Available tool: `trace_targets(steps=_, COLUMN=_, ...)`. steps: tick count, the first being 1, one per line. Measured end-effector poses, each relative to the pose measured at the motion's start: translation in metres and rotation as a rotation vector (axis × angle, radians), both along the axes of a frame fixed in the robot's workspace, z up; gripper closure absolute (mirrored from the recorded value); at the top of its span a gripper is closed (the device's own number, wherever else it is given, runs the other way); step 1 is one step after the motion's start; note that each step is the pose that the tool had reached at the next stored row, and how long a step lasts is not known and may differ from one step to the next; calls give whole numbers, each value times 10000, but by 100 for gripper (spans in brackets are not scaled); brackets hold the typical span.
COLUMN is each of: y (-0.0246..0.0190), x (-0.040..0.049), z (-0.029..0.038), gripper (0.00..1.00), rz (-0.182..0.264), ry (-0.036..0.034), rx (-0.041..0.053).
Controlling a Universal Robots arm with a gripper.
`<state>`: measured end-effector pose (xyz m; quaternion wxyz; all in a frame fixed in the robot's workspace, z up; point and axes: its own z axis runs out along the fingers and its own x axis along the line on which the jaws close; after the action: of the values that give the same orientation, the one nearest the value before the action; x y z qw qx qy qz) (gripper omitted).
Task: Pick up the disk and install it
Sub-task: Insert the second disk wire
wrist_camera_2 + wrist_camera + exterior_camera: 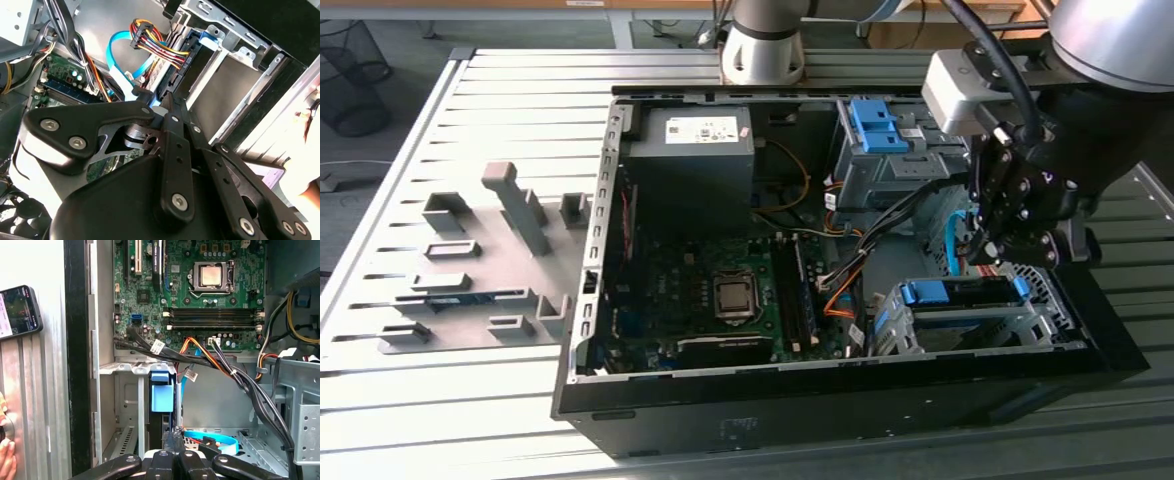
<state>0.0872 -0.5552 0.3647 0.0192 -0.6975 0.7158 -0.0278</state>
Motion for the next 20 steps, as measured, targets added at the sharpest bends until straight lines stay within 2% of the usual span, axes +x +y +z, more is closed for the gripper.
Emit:
trace_targets(steps=8, y=-1, x=-131, z=0, gripper=89, rz=1, ry=-1, rx=-1)
trace_targets(steps=13, y=-1, x=-181, z=4, gripper=89, rz=2, ry=-2, rx=-1)
trace_targets(steps=20, y=-1, x=-195, z=98, gripper=89, rz=2, ry=-3, rx=0)
